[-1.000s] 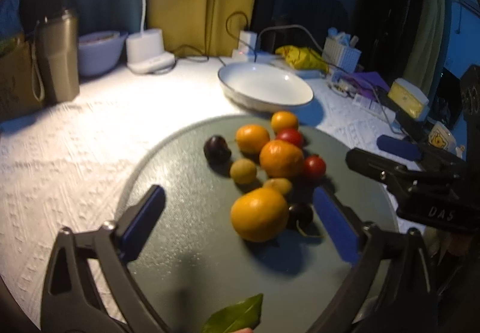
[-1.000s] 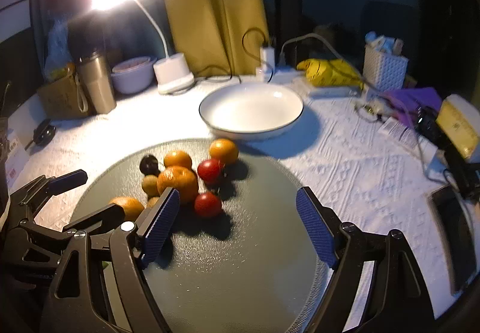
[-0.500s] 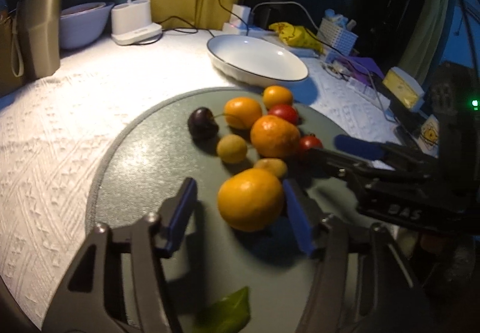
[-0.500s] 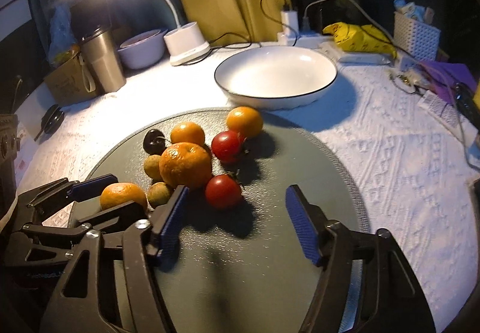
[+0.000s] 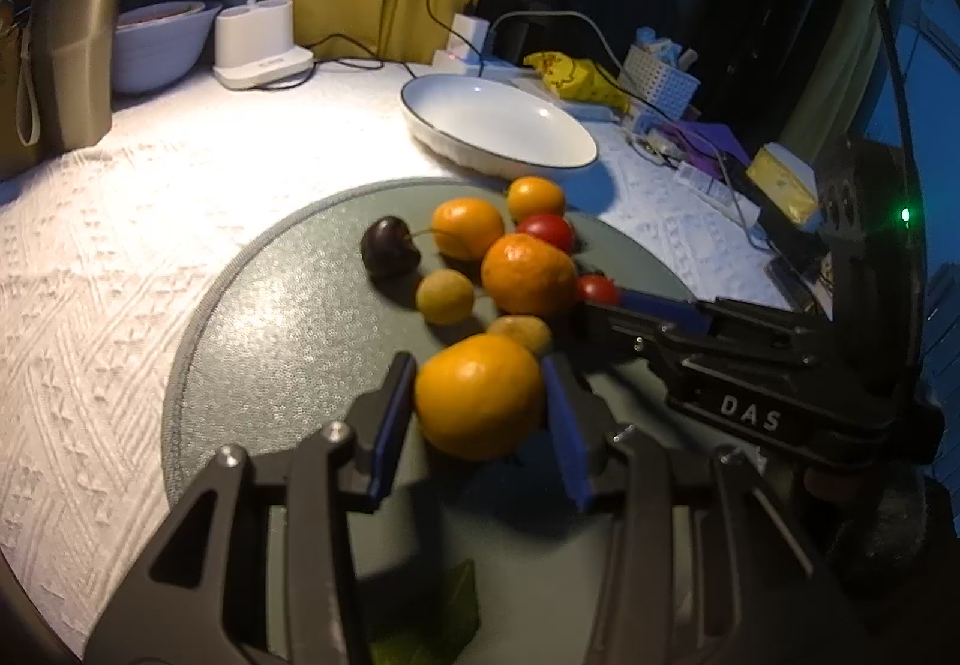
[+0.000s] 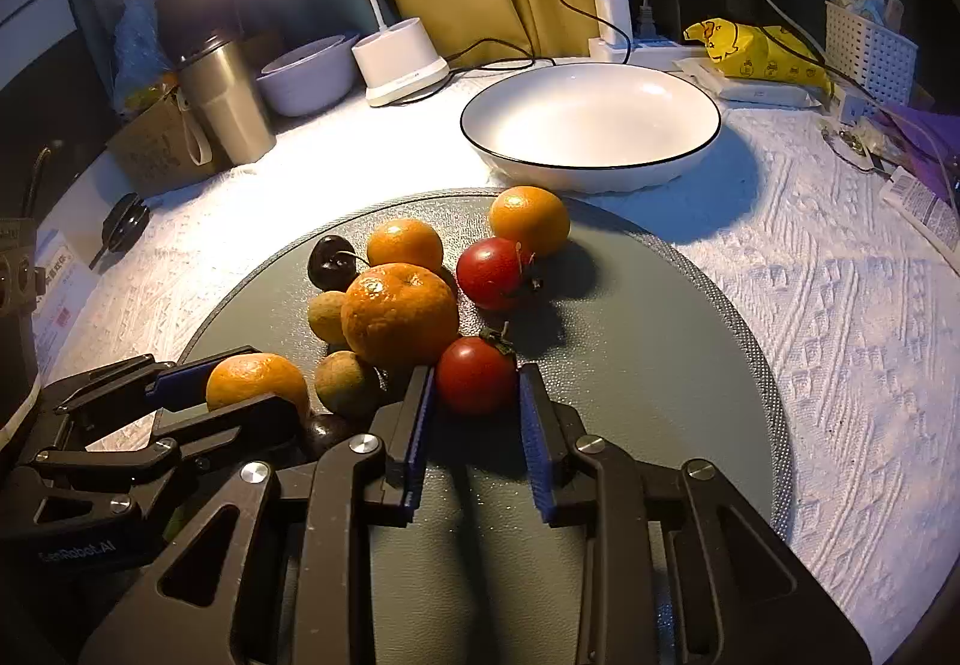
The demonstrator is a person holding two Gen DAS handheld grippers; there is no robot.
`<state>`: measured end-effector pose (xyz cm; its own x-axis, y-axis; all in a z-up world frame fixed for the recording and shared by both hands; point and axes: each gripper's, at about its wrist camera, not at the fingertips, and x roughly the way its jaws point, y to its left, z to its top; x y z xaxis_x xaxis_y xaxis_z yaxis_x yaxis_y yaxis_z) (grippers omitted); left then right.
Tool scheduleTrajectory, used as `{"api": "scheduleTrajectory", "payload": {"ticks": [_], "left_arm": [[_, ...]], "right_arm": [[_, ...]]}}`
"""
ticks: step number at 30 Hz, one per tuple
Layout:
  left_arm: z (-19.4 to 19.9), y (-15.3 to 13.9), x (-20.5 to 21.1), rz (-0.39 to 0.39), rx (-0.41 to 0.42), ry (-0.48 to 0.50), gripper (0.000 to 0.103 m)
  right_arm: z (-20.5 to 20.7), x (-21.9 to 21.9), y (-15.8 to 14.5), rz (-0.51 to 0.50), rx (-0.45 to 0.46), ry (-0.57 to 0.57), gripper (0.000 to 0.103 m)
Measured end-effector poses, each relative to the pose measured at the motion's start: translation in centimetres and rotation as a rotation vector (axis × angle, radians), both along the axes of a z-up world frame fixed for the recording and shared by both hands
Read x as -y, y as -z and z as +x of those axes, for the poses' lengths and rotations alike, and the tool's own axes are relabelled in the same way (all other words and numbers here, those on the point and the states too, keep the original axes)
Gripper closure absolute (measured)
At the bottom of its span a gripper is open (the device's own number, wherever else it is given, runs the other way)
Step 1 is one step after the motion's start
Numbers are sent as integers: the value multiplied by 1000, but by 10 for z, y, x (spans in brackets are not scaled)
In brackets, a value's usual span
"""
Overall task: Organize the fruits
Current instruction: 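Grasp a red cherry tomato with the right gripper while the left gripper grasps a large orange, then carry the tomato with the right gripper while the left gripper carries the orange to the white plate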
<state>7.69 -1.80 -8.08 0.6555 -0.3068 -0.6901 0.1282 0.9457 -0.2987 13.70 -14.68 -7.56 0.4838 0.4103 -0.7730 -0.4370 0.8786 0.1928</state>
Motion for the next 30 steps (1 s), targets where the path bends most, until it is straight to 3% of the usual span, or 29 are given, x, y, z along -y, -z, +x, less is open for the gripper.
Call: {"api": "scheduleTrajectory", "payload": {"ticks": [14,30], "left_arm": [[9,-32,-11,12,79,-15,59],[61,-53,-10,42,129,4,59]], "right_arm": [[3,14,-32,16,84,29,73],[49,30,-53,20,156,57,73]]}}
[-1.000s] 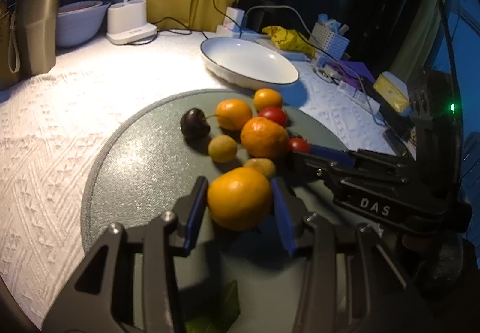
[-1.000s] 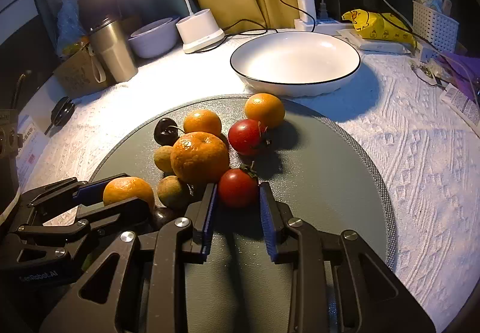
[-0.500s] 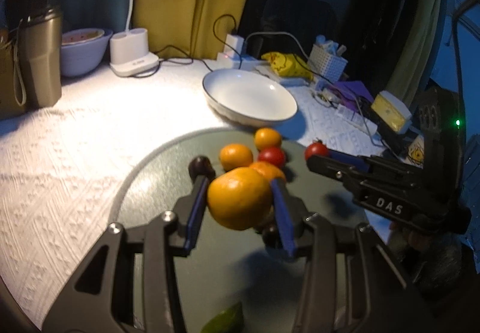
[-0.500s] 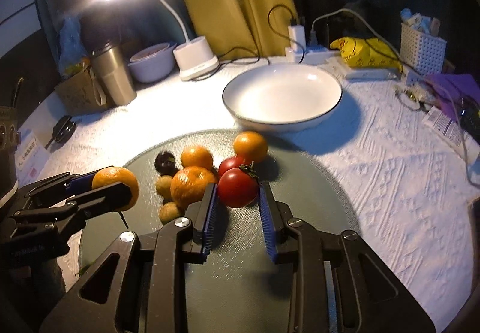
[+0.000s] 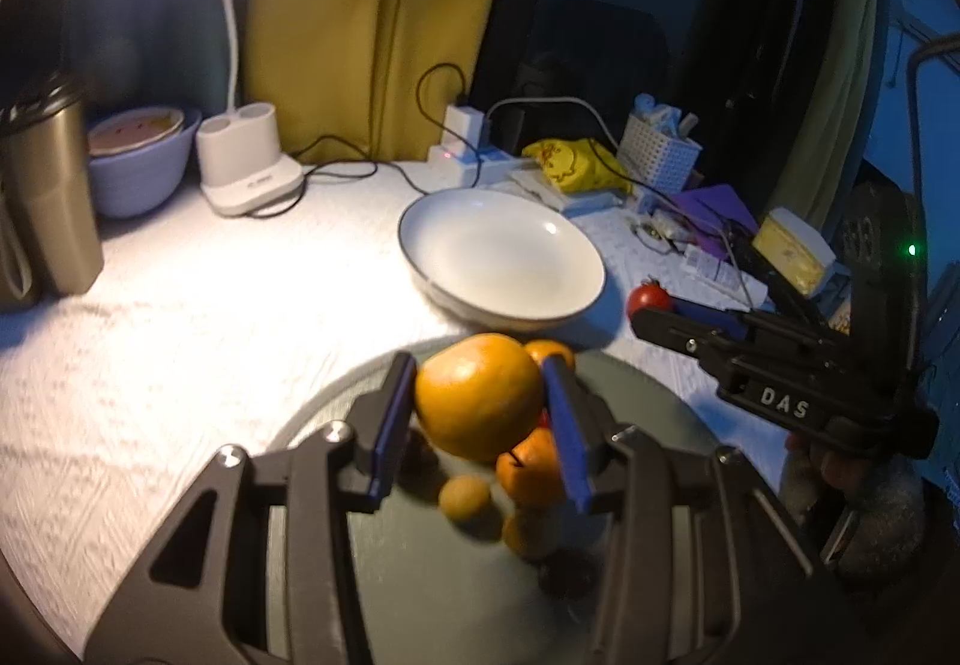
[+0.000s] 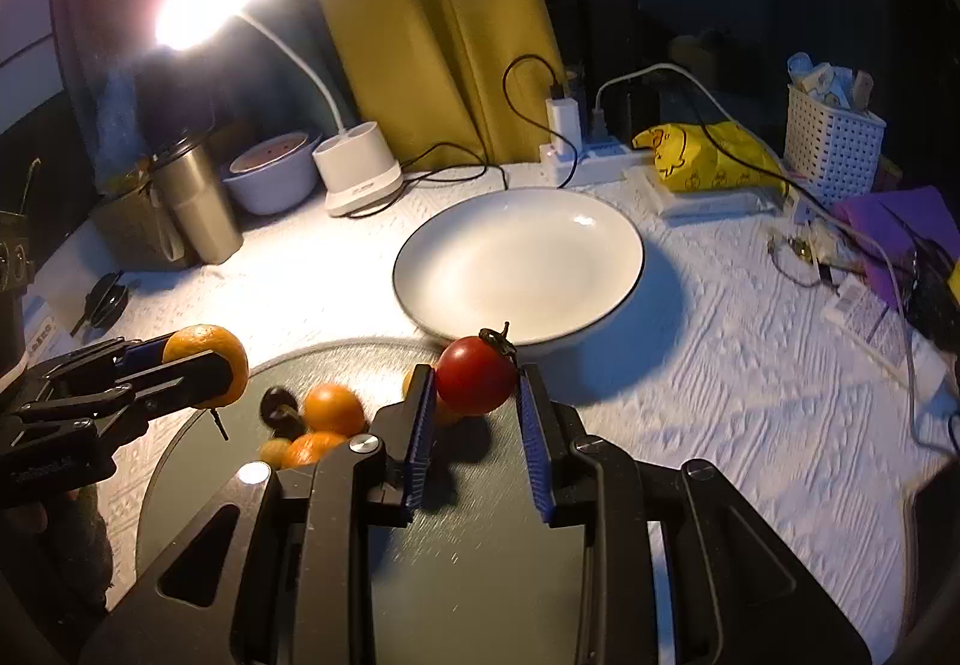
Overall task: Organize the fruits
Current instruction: 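Carry the tomato with the right gripper while the left gripper carries the orange to the white plate, then open the right gripper over the plate while the left gripper releases the orange there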
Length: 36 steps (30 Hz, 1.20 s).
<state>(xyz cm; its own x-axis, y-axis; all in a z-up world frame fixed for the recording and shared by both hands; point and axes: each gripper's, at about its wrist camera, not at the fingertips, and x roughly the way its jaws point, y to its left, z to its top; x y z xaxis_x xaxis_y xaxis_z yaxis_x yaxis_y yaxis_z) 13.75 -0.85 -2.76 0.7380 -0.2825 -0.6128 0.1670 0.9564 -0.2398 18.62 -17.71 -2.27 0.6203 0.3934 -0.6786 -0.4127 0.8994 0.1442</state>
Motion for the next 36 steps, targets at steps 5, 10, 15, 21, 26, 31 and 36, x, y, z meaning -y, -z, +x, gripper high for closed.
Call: {"api": "scheduleTrajectory", "payload": {"ticks": [5,10,15,21,26,31,36], "left_arm": [[21,-5,5,26,20,16,59],[45,-8,7,39,33,28,59],[70,-4,9,42,25,41,59],[102,7,11,25,-17,58,59],[130,19,11,20,-71,65,59],[158,30,11,4,-115,67,59],[179,40,7,-20,-149,54,59]], "right_arm": [[19,1,-3,-2,16,3,73],[38,0,-6,-4,31,1,73],[57,-3,-5,-8,37,-1,73],[82,-6,-2,-18,31,1,73],[105,-14,5,-28,16,-8,73],[133,-26,18,-24,-10,-19,73],[155,-37,35,-35,-45,-24,74]]}}
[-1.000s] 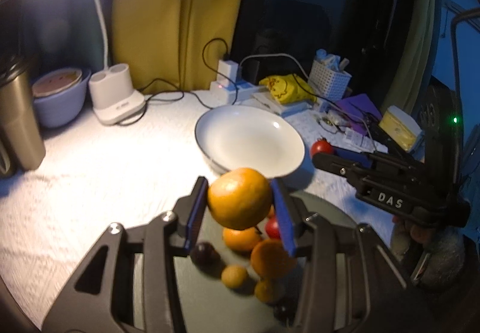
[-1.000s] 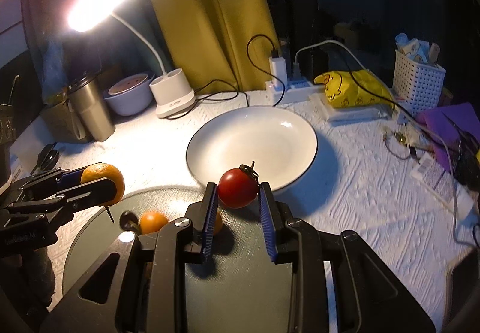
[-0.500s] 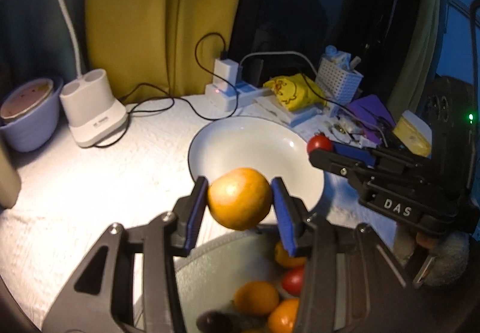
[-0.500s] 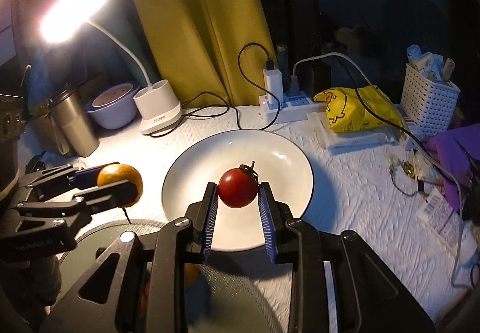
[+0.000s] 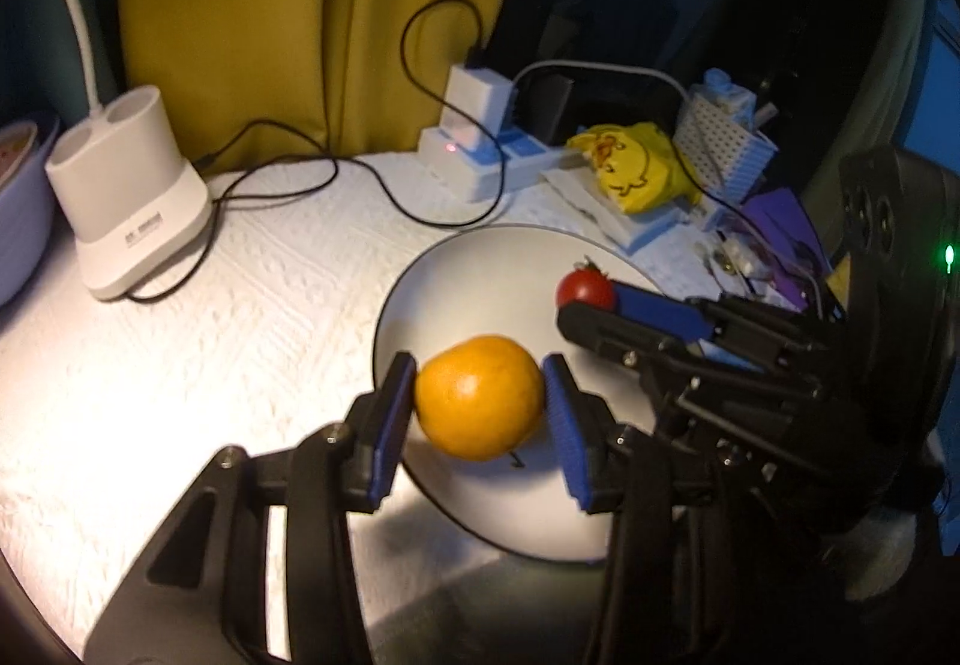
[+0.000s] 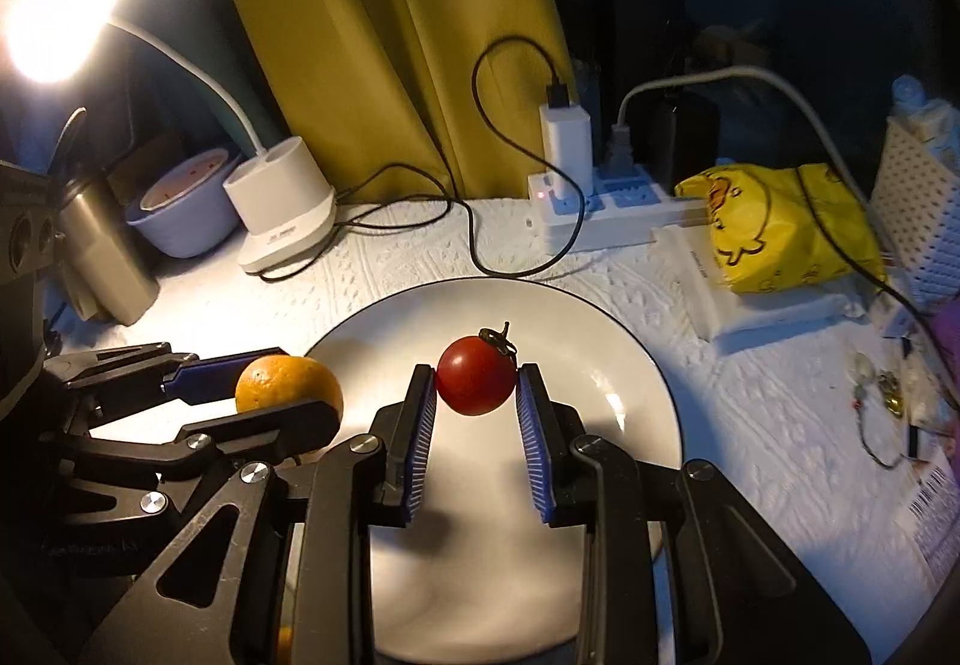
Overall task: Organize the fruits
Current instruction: 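Open the right gripper over the plate while the left gripper releases the orange there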
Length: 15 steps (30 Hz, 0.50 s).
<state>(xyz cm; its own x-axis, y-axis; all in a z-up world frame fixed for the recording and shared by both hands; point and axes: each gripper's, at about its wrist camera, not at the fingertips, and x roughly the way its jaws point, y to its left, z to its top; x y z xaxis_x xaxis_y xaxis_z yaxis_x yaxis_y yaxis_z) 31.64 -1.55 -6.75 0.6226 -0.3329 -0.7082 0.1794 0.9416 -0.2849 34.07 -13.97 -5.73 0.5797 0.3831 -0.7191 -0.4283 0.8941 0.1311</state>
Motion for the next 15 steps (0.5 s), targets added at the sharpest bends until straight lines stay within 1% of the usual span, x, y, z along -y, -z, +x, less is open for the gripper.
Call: {"api": "scheduleTrajectory", "payload": {"ticks": [4,7,12,15], "left_arm": [[6,-1,-2,0,5,-3,59],[9,0,-4,-9,-11,-11,58],[2,-9,-5,-14,8,-11,58],[-10,-21,-7,-7,47,-18,57]], "right_arm": [[6,-2,9,-12,-21,6,73],[6,-2,11,-21,-22,17,73],[3,-1,4,-21,-6,28,73],[-5,1,-5,-19,10,37,71]]}}
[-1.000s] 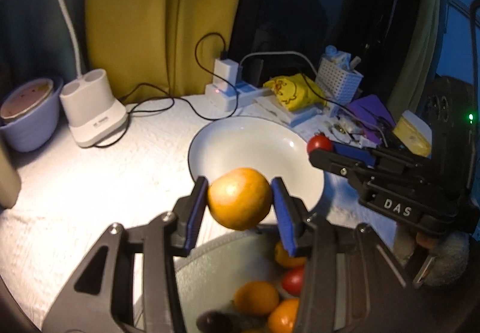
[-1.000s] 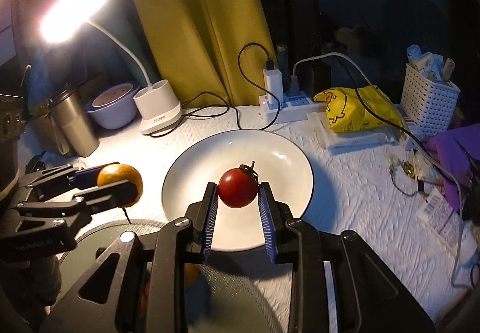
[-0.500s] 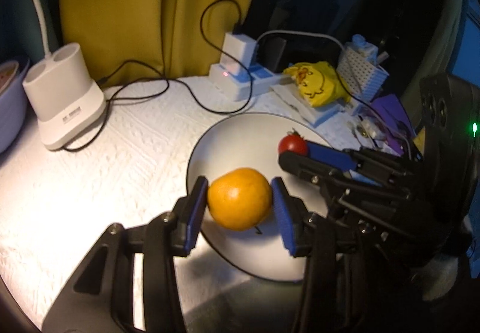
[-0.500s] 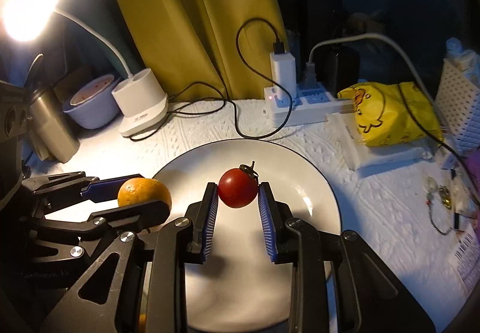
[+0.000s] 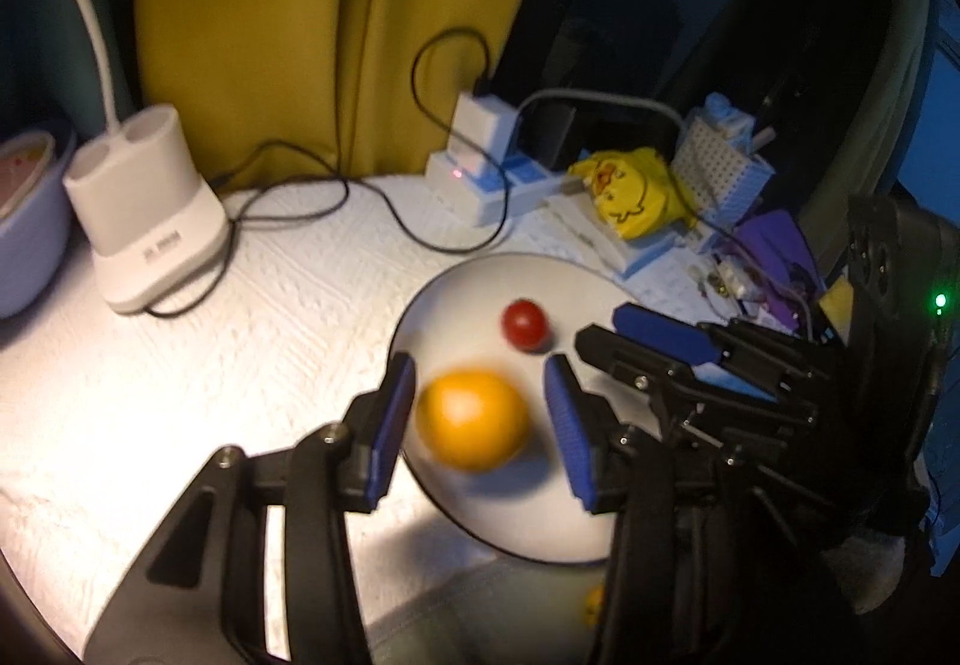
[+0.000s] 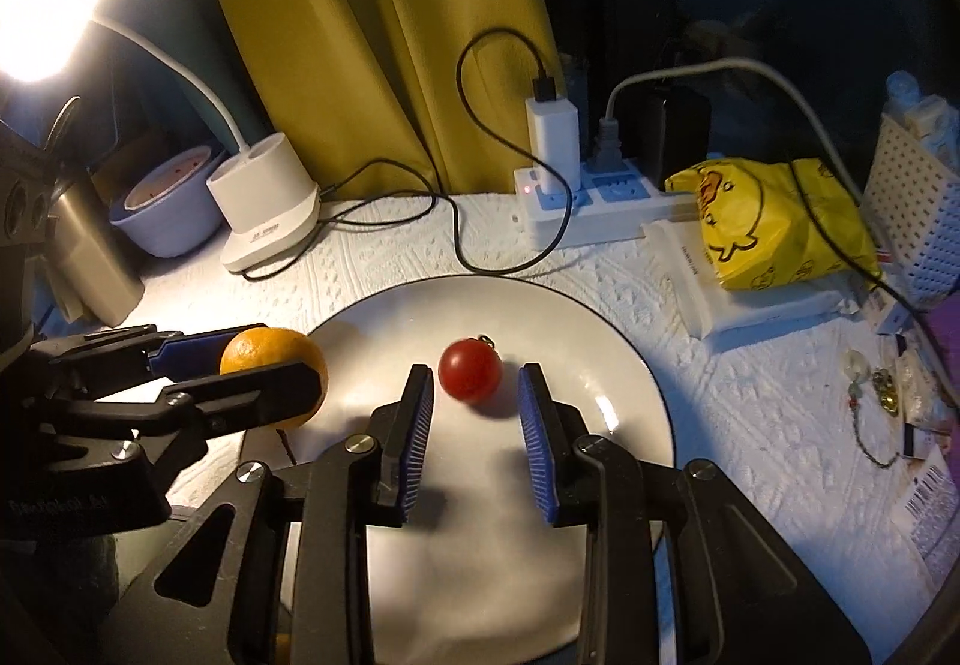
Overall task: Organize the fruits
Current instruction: 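Open the right gripper over the plate while the left gripper releases the orange there, then move both open grippers back over the fruit on the grey board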
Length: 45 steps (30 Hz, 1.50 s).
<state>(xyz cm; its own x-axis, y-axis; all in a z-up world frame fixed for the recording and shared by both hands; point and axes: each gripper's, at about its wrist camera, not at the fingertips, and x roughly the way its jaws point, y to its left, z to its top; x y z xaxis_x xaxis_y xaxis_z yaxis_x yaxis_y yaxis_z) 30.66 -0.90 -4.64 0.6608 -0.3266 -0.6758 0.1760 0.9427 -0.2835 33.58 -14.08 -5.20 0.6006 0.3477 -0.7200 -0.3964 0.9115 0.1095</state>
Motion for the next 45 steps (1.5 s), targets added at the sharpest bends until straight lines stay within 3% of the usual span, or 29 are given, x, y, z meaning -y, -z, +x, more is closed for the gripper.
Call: {"api": "scheduleTrajectory", "payload": {"ticks": [4,8,18,23,35,45], "left_arm": [[-19,-17,-2,4,44,-7,54],[-41,-30,-6,-5,68,-17,41],[-100,-48,-15,-7,123,-42,33],[-128,-49,-19,-11,132,-58,31],[-183,-42,-30,-18,138,-93,30],[-220,-22,-40,-24,115,-126,30]], "right_arm": [[-13,3,-13,6,20,9,71],[-34,6,-25,7,37,10,71],[-93,3,-47,8,67,-8,71],[-121,1,-51,3,71,-19,61],[-176,-8,-41,11,28,-51,59],[-217,-22,-10,23,-73,-91,59]]}}
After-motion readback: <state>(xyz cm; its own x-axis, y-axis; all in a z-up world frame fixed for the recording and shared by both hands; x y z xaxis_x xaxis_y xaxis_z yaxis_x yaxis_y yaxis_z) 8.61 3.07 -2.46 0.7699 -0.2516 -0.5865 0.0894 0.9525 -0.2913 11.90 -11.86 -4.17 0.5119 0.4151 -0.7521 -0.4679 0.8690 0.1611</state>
